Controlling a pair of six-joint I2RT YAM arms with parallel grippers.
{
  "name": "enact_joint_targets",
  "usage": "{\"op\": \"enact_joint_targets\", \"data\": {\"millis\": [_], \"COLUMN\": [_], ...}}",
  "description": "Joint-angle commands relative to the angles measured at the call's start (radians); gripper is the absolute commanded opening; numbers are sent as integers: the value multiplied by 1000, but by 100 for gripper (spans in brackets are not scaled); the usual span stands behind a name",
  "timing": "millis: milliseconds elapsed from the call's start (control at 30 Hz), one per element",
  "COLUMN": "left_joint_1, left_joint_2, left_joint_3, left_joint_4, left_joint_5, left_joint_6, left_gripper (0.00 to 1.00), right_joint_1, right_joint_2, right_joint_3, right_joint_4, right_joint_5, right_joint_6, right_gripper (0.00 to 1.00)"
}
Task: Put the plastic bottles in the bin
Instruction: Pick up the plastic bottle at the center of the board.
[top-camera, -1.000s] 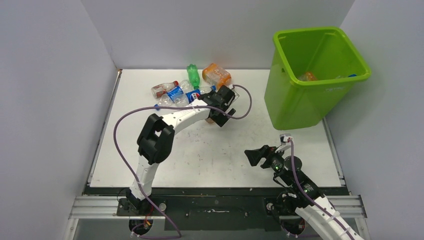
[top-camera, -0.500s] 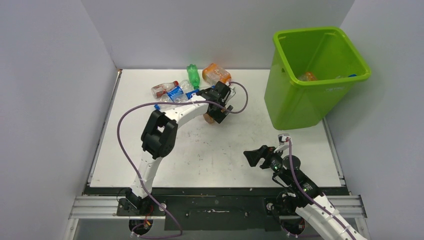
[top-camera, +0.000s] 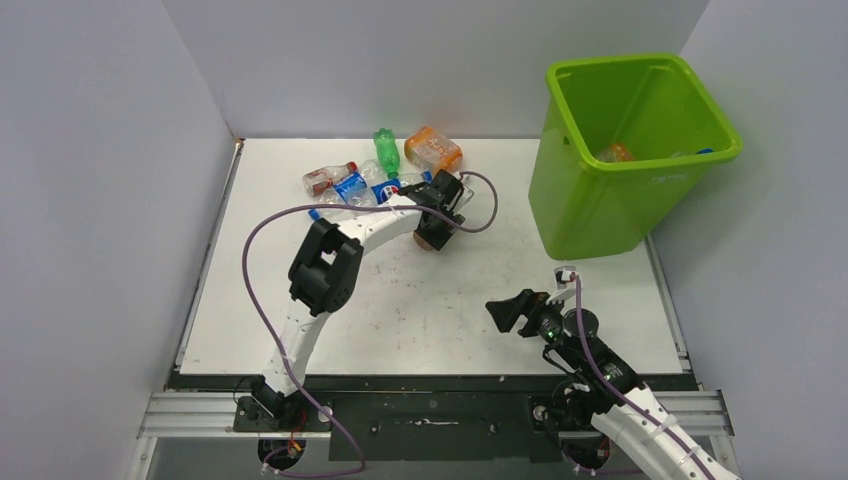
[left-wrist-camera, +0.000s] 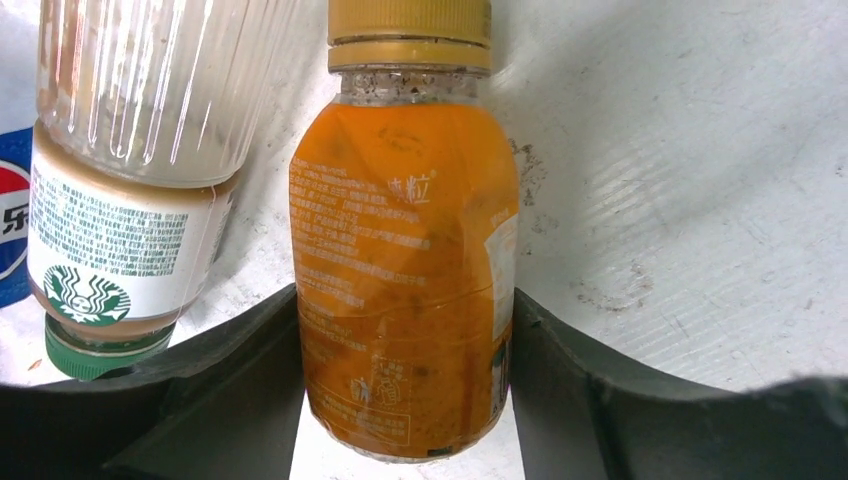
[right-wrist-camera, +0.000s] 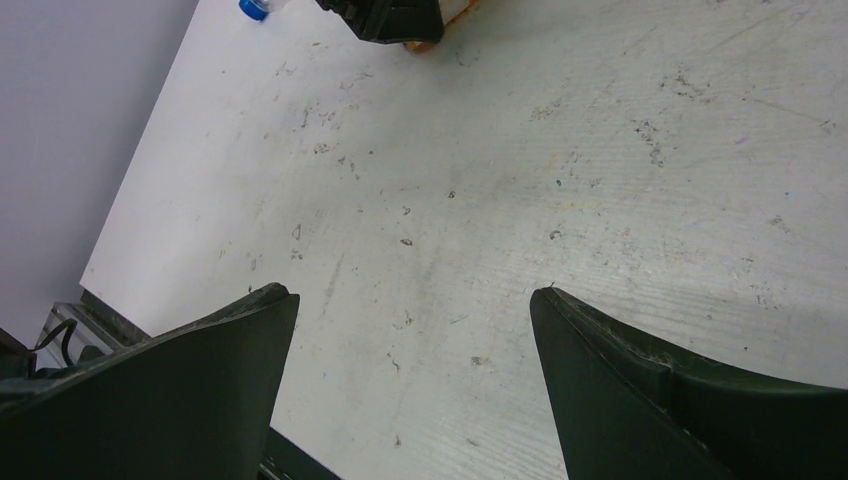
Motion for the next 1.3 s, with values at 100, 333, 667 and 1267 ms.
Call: {"op": "enact_joint_targets", "data": {"millis": [100, 333, 667, 1267], "left_joint_1": [2, 19, 109, 43], "left_joint_2": [-145, -564, -1279, -1552], "left_joint_3": [-83, -394, -1108, -1418], "left_joint_4": [70, 307, 1038, 1405], "left_joint_5": [18, 88, 517, 641], "left_joint_6": [-45, -128, -247, -283], "left_gripper": [45, 32, 29, 27], "right_joint_1": [7, 10, 24, 525], "right_joint_2": [24, 128, 301, 669], "right_joint_3": [40, 177, 436, 903], "right_joint_4": [66, 66, 216, 207], "right_joint_5": [-10, -32, -199, 227], "right_joint_6": [22, -26, -22, -278], "right_gripper": [90, 90, 90, 90]}}
